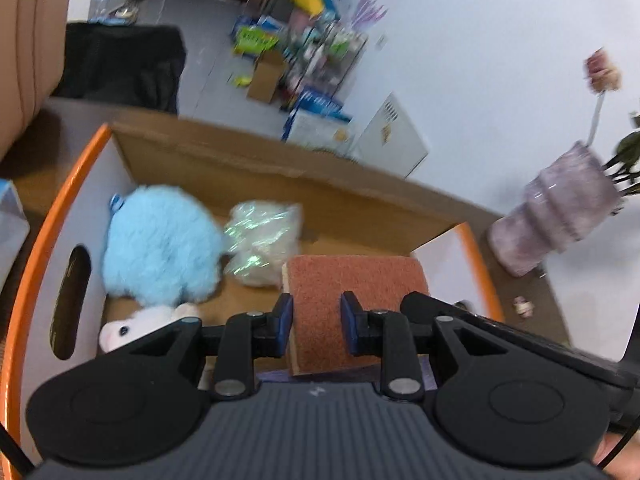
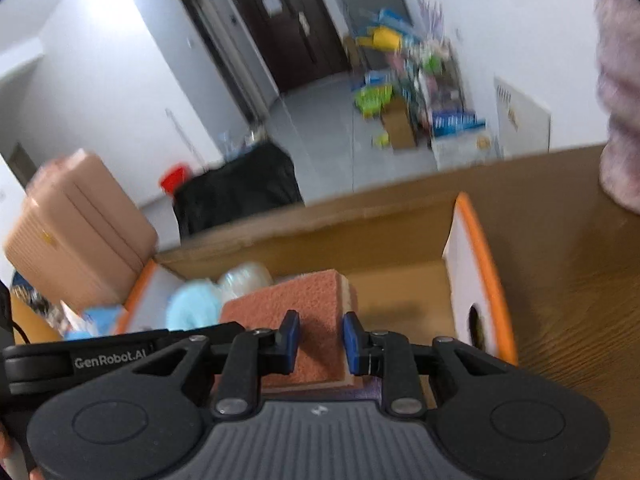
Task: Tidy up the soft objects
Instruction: 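Lower the sponge block into the box and open both tools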
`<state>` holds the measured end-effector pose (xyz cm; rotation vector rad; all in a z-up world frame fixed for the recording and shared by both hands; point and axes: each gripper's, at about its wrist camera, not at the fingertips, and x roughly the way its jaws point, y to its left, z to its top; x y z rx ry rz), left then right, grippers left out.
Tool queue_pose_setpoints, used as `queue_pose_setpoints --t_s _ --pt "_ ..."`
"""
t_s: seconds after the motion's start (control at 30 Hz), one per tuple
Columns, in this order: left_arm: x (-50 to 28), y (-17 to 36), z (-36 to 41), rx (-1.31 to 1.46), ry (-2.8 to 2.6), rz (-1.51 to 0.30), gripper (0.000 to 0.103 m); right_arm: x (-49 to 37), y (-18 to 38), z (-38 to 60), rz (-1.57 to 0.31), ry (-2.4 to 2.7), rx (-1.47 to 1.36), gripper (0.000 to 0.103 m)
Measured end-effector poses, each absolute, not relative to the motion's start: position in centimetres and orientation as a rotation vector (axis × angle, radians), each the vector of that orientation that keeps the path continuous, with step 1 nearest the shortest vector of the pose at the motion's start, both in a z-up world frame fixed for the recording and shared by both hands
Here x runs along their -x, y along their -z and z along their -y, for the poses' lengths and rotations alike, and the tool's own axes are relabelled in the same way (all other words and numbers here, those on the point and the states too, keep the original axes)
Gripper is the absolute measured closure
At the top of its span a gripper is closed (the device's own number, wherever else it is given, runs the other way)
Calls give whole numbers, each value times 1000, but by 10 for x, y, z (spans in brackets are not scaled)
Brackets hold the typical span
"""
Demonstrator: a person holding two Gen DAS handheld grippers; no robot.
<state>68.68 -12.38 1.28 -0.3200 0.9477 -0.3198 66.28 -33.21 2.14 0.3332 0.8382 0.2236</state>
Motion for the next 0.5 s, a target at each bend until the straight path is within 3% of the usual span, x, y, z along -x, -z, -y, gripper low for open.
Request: queue_pose_setpoints --t_s 0.2,0.4,0.5 --pt "-693 -4 105 279 253 -988 75 -681 -4 309 -956 -300 -288 76" --pt "-684 -22 97 170 193 -920 53 -684 -1 291 -994 -412 -285 72" --pt "-680 -35 95 159 176 -888 46 -684 1 289 -1018 -457 -289 63"
